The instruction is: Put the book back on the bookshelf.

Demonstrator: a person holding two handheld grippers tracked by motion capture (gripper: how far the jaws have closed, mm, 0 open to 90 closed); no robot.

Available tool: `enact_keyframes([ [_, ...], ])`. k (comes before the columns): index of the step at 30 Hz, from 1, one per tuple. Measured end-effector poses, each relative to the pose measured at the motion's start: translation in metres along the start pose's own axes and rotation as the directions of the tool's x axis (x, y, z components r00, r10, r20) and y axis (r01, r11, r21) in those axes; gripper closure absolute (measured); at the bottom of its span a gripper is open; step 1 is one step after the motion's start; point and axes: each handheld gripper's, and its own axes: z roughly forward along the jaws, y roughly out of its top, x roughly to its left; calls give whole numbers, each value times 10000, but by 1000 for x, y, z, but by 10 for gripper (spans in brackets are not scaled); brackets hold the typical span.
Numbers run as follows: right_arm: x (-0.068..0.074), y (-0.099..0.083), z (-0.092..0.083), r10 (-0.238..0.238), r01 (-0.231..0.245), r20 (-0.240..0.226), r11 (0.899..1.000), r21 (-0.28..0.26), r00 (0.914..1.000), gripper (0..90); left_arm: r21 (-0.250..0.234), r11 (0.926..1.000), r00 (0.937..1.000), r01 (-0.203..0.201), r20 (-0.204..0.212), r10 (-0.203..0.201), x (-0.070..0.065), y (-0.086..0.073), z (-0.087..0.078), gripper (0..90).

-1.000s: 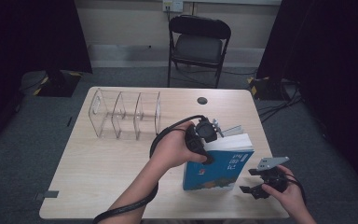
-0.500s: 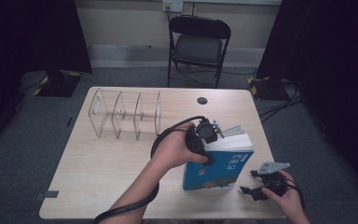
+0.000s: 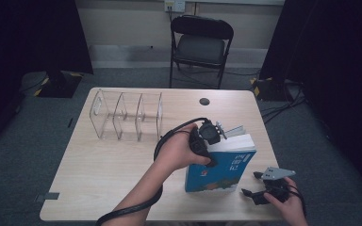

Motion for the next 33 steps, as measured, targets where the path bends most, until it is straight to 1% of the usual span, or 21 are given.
enact_keyframes([
  [2, 0, 0, 0, 7, -7, -28, 10000, -16, 10000, 133, 81, 9999, 9999, 112, 36, -112, 0, 1, 0, 492],
  [4, 0, 0, 0, 7, -7, -30, 10000, -19, 10000, 132, 96, 9999, 9999, 90, -52, -89, -1, 0, 0, 482],
  [6, 0, 0, 0, 5, -5, -31, 10000, -20, 10000, 132, 89, 9998, 9998, 178, -46, -178, -3, 0, 0, 480],
  [8, 0, 0, 0, 7, -7, -31, 10000, -18, 10000, 132, 156, 9996, 9994, 223, -264, -219, -5, 1, 1, 445],
  [9, 0, 0, 0, 8, -8, -32, 10000, -21, 10000, 132, 159, 9996, 9994, 212, -290, -207, -6, 1, 1, 436],
  [10, 0, 0, 0, 8, -8, -31, 10000, -20, 10000, 132, 195, 9998, 9995, 70, -315, -64, -5, 1, 1, 432],
  [12, 0, 0, 0, 7, -7, -31, 10000, -23, 10000, 132, 257, 9997, 9995, -3, -326, 12, -6, 1, 1, 430],
  [14, 0, 0, 0, 7, -7, -29, 10000, -22, 10000, 132, 201, 9997, 9996, -162, -208, 166, -6, 0, 1, 460],
  [15, 0, 0, 0, 8, -8, -31, 10000, -21, 10000, 132, 141, 9999, 9999, -38, -125, 40, -8, -1, 1, 477],
  [16, 0, 0, 0, 7, -8, -30, 10000, -24, 10000, 132, 175, 9993, 9995, -316, -36, 317, -8, -1, 1, 503],
  [17, 0, 0, 0, 9, -9, -30, 10000, -24, 10000, 132, 127, 9994, 9995, -329, -10, 330, -9, -1, 1, 520],
  [19, 0, 0, 0, 8, -8, -30, 10000, -22, 10000, 132, 161, 9986, 9987, -512, 24, 512, -8, -2, 0, 535],
  [20, 0, 0, 0, 8, -8, -29, 10000, -21, 10000, 132, 93, 9987, 9987, -501, 36, 501, -9, -2, 1, 547],
  [21, 0, 0, 0, 7, -7, -30, 10000, -20, 10000, 132, 67, 9995, 9995, -317, 61, 317, -10, -2, 0, 556],
  [23, 0, 0, 0, 7, -7, -27, 10000, -22, 10000, 132, -13, 9992, 9991, -410, 100, 410, -10, -3, 0, 576],
  [24, 0, 0, 0, 7, -7, -26, 10000, -21, 10000, 132, -109, 9994, 9994, -341, 77, 342, -10, -4, 0, 579],
  [25, 0, 0, 0, 8, -9, -26, 10000, -21, 10000, 132, -143, 9992, 9993, -369, 96, 371, -11, -4, -1, 585],
  [26, 0, 0, 0, 9, -10, -28, 10000, -20, 10000, 132, -125, 9987, 9988, -492, 78, 493, -11, -4, -1, 595],
  [28, 0, 0, 0, 4, -4, 13, 10000, 4, 10000, 132, -151, 9985, 9986, -534, 16, 535, -13, -5, -2, 601],
  [32, 0, 0, 0, 25, -25, 8, 10000, 10, 10000, 132, -200, 9981, 9983, -583, -94, 581, -16, -6, -3, 609],
  [33, 0, 0, 0, 13, -13, 10, 10000, 7, 10000, 132, -257, 9983, 9986, -523, -100, 521, -16, -6, -3, 610],
])
